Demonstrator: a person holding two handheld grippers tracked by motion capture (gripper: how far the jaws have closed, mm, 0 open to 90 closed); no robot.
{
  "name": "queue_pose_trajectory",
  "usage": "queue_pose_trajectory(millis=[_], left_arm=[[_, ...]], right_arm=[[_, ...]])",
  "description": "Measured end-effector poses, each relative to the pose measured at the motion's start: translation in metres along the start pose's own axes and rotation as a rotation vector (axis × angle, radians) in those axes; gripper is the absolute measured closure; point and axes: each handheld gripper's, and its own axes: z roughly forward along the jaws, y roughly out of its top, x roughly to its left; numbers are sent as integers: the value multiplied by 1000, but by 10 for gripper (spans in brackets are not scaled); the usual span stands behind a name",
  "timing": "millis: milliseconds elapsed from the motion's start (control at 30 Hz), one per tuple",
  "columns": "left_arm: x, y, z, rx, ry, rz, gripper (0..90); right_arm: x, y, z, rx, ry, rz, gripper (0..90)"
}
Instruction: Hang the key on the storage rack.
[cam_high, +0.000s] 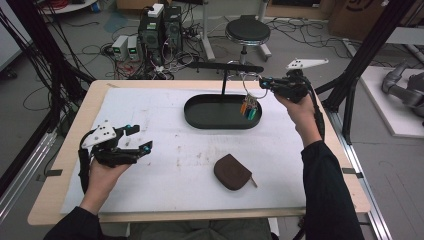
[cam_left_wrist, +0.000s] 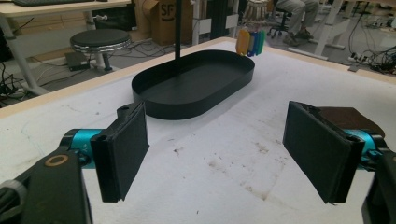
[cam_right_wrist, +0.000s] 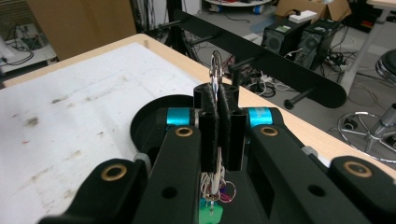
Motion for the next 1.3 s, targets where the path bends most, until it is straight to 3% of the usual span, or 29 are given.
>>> queue_pose_trajectory(millis=[167,500,700,1300], left_arm=[[-1,-1,2,10,-2,7,222],[-1,-3,3,9,-6,14,222],[-2,-3,3,6,-6,12,222],[-1,-5,3,11,-6,12,222]], right_arm=[[-9,-3,13,28,-31,19,880],[-33,-11,20,42,-85,87,880],[-42,-15,24,16,-88,123,880],[-50,-20,30,32,-120,137,878]])
